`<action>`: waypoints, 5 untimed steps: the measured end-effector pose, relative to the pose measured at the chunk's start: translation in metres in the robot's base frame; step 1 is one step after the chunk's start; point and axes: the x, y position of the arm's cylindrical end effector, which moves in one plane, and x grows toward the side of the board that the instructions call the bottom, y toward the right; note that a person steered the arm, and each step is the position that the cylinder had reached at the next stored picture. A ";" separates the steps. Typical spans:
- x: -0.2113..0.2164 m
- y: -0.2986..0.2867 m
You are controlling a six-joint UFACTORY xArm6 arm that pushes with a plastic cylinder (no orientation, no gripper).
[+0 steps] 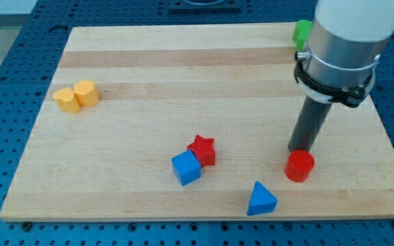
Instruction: Push red circle towards bottom right
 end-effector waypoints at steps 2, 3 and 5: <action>0.006 -0.068; 0.022 -0.057; 0.023 0.015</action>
